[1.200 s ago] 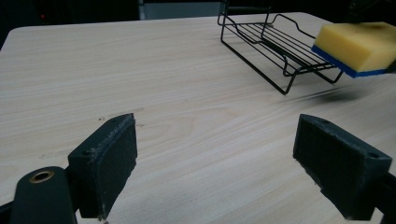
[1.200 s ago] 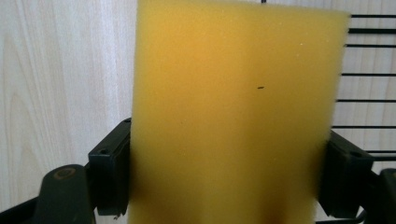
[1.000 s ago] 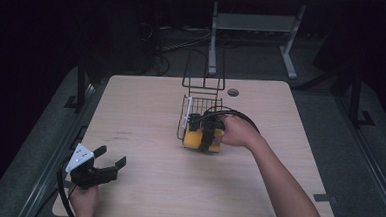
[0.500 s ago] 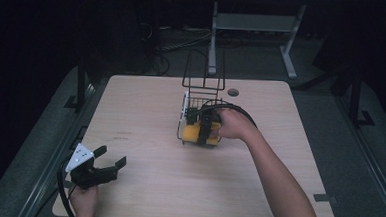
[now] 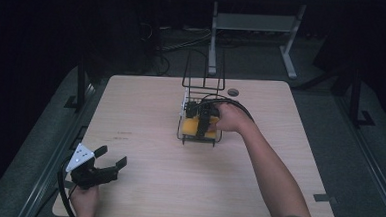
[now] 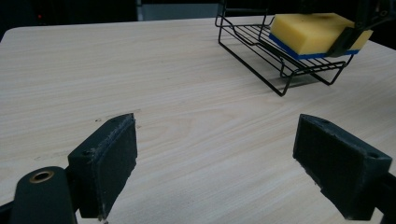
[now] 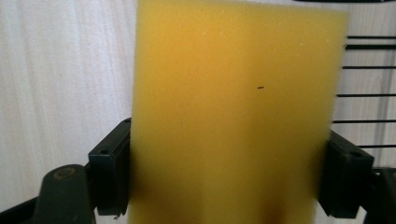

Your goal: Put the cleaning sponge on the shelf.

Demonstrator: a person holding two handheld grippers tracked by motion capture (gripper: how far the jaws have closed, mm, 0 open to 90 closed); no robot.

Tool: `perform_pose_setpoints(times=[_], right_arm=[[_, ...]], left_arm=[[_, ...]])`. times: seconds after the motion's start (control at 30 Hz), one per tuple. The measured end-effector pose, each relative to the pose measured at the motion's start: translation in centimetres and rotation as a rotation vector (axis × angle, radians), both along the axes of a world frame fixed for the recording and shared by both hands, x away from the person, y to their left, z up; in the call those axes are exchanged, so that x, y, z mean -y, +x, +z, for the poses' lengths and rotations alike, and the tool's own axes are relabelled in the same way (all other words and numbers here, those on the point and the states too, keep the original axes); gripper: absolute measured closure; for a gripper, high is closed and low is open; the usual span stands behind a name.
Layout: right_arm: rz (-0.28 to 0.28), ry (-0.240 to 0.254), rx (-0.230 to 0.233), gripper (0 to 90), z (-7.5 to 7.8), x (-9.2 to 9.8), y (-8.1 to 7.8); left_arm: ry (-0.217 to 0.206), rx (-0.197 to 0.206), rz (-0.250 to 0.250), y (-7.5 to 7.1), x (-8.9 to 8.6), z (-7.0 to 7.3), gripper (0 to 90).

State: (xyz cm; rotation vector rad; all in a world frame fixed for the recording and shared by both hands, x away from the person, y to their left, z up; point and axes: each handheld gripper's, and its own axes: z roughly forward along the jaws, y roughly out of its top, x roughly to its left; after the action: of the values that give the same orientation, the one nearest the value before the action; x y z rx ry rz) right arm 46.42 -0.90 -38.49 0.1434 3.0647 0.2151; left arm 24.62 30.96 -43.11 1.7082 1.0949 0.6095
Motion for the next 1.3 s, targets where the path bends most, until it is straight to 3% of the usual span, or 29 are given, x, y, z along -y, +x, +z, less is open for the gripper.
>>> perform_pose_setpoints(times=[0.4,0.57,0.6,0.67,0.9,1.3], right_arm=[[-0.002,0.007,-0.006,20.8,-1.2,0.4,1.4],[0.021,0.019,-0.006,20.9,-1.6,0.4,1.9],[0.029,-0.007,0.004,20.9,-1.6,0.2,2.0],[0.029,-0.008,0.004,20.9,-1.6,0.1,2.1],[0.015,0.007,-0.025,20.7,-1.8,0.0,2.8],[0.036,0.005,-0.021,20.2,-2.1,-0.2,2.6]], left_arm=[[-0.001,0.001,0.0,0.0,0.0,0.0,13.0],[-0.002,0.0,0.0,0.1,0.0,0.0,13.0],[-0.001,0.0,0.0,0.0,0.0,0.0,12.9],[-0.002,0.0,0.002,0.0,-0.1,0.0,13.0],[-0.005,-0.001,0.004,0.0,-0.2,0.0,13.0],[0.0,0.0,0.001,0.1,-0.1,0.0,13.0]])
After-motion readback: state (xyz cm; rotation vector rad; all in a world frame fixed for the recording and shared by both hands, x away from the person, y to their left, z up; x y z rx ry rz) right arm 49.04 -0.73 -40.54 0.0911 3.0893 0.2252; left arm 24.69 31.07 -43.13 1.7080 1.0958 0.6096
